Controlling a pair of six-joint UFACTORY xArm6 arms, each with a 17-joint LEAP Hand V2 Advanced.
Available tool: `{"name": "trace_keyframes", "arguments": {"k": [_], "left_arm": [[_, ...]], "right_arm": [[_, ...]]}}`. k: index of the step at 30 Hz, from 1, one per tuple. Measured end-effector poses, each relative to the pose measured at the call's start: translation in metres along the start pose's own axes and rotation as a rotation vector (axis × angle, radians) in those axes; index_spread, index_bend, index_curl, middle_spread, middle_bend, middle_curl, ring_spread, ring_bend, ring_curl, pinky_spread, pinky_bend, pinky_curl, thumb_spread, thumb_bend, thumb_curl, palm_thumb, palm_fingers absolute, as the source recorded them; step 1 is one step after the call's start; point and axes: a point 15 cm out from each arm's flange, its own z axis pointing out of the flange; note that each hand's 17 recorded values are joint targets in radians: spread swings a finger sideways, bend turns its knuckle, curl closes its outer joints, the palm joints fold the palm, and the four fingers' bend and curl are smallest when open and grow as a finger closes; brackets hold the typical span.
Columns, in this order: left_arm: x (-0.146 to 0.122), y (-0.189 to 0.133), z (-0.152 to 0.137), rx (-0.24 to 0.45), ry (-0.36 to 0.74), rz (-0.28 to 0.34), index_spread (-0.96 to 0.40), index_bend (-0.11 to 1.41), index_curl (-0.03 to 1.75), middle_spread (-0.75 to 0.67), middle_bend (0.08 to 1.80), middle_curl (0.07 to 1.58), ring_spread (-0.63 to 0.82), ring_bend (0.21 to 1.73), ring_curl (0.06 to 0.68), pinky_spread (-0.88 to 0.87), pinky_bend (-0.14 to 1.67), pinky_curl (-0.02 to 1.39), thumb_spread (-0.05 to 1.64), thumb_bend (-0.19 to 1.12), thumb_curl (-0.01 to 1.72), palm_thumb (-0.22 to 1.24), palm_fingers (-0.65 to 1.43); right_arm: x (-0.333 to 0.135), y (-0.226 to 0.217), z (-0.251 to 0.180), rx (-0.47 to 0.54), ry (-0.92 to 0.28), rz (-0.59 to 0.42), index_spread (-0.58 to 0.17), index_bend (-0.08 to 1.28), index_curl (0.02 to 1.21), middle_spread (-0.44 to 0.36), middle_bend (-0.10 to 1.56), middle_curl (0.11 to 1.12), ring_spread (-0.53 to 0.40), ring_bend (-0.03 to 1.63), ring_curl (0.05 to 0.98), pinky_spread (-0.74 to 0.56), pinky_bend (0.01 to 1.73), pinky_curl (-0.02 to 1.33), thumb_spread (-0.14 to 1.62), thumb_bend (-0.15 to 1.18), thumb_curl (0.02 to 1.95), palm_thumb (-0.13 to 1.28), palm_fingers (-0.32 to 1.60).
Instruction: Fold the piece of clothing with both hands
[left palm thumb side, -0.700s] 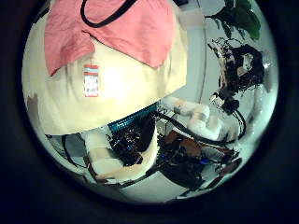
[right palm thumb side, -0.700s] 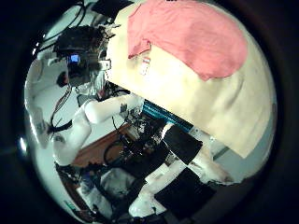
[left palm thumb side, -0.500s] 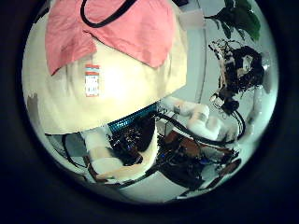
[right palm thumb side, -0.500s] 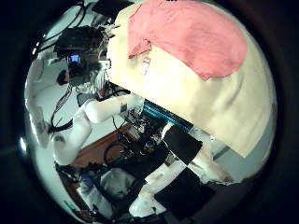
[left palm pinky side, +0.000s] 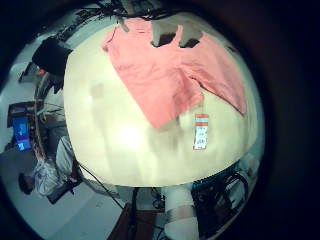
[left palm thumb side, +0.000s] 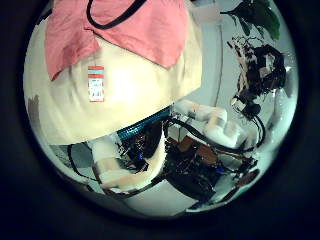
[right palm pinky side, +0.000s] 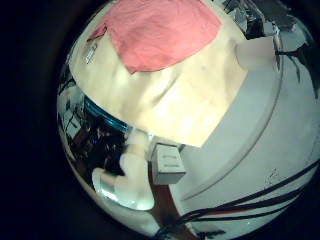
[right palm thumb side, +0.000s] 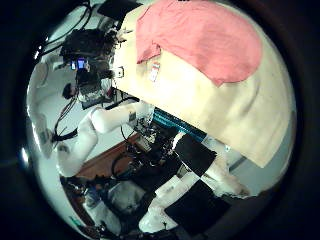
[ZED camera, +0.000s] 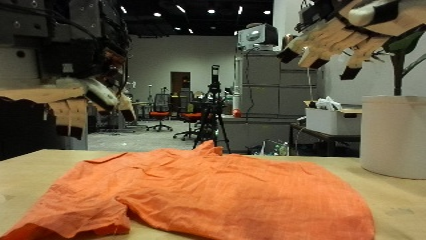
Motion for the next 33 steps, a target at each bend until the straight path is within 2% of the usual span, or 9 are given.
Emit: {"name": "trace_keyframes", "arguments": {"k": [2, 6, 7, 8, 11, 18, 23, 28, 33], "left_arm": [[-0.011, -0.004, 0.005, -0.019, -0.061, 0.000, 0.03, 0.14, 0.27, 0.30, 0.24, 0.34, 0.52, 0.52, 0.239, 0.52, 0.24, 0.32, 0.97, -0.02, 0.31, 0.27, 0.11], [-0.028, -0.013, 0.012, -0.043, -0.170, -0.005, 0.05, 0.15, 0.27, 0.51, 0.12, 0.28, 0.50, 0.61, 0.268, 0.50, 0.32, 0.34, 0.97, -0.03, 0.31, 0.28, 0.01], [-0.032, -0.015, 0.013, -0.045, -0.190, -0.002, 0.06, 0.12, 0.26, 0.54, 0.29, 0.32, 0.50, 0.57, 0.252, 0.49, 0.28, 0.33, 0.97, -0.03, 0.31, 0.28, 0.09], [-0.035, -0.014, 0.015, -0.047, -0.204, 0.002, 0.06, 0.09, 0.24, 0.37, 0.41, 0.34, 0.49, 0.54, 0.235, 0.49, 0.24, 0.31, 0.97, -0.03, 0.31, 0.28, 0.13], [-0.041, -0.009, 0.021, -0.052, -0.221, 0.009, 0.04, 0.16, 0.25, 0.31, 0.23, 0.33, 0.49, 0.56, 0.249, 0.49, 0.33, 0.34, 0.96, -0.03, 0.31, 0.27, -0.01], [-0.088, -0.002, 0.047, -0.107, -0.258, 0.000, 0.03, 0.16, 0.27, 0.49, 0.23, 0.30, 0.49, 0.52, 0.224, 0.48, 0.34, 0.34, 0.94, -0.03, 0.31, 0.26, 0.02], [-0.112, -0.013, 0.063, -0.113, -0.240, 0.001, 0.04, 0.17, 0.29, 0.56, 0.08, 0.21, 0.51, 0.45, 0.206, 0.48, 0.45, 0.36, 0.92, -0.04, 0.31, 0.24, -0.13], [-0.120, -0.023, 0.084, -0.137, -0.224, 0.005, 0.06, 0.12, 0.26, 0.52, 0.17, 0.20, 0.51, 0.48, 0.214, 0.48, 0.44, 0.35, 0.90, -0.04, 0.31, 0.22, -0.10], [-0.120, -0.038, 0.102, -0.137, -0.216, 0.014, 0.07, 0.12, 0.23, 0.34, 0.24, 0.25, 0.50, 0.48, 0.218, 0.49, 0.39, 0.33, 0.89, -0.03, 0.31, 0.22, -0.01]], "right_arm": [[0.003, 0.000, -0.001, 0.002, -0.004, 0.013, -0.248, 0.19, 0.36, 0.149, 0.18, 0.26, 0.272, 0.19, 0.221, 0.41, 0.25, 0.32, 1.15, -0.02, 0.28, 0.60, 0.14], [0.006, 0.001, 0.000, 0.001, -0.006, 0.026, -0.248, 0.19, 0.36, 0.149, 0.17, 0.26, 0.277, 0.19, 0.223, 0.41, 0.25, 0.32, 1.15, -0.02, 0.28, 0.60, 0.15], [0.006, 0.001, 0.000, 0.000, -0.006, 0.026, -0.248, 0.19, 0.36, 0.149, 0.17, 0.26, 0.279, 0.19, 0.223, 0.41, 0.25, 0.32, 1.15, -0.02, 0.28, 0.60, 0.15], [0.006, 0.001, 0.001, -0.006, -0.008, 0.027, -0.248, 0.19, 0.36, 0.149, 0.17, 0.26, 0.281, 0.19, 0.223, 0.41, 0.25, 0.32, 1.15, -0.02, 0.28, 0.60, 0.15], [0.005, 0.004, 0.002, -0.023, -0.011, 0.026, -0.248, 0.19, 0.36, 0.149, 0.17, 0.26, 0.284, 0.19, 0.223, 0.41, 0.25, 0.32, 1.15, -0.02, 0.28, 0.60, 0.15], [0.007, 0.002, 0.003, -0.052, -0.005, 0.043, -0.249, 0.19, 0.36, 0.149, 0.17, 0.26, 0.286, 0.19, 0.224, 0.41, 0.25, 0.32, 1.15, -0.02, 0.28, 0.60, 0.16], [0.012, 0.012, 0.003, -0.086, 0.027, 0.094, -0.248, 0.19, 0.36, 0.148, 0.18, 0.26, 0.287, 0.19, 0.224, 0.41, 0.25, 0.32, 1.15, -0.02, 0.28, 0.60, 0.15], [0.024, 0.028, 0.002, -0.143, 0.116, 0.126, -0.248, 0.19, 0.36, 0.155, 0.17, 0.26, 0.287, 0.20, 0.226, 0.41, 0.25, 0.32, 1.15, -0.02, 0.28, 0.60, 0.15], [0.019, 0.036, 0.002, -0.171, 0.125, 0.113, -0.246, 0.18, 0.35, 0.155, 0.18, 0.26, 0.280, 0.20, 0.233, 0.40, 0.25, 0.32, 1.15, -0.02, 0.28, 0.61, 0.15]]}}
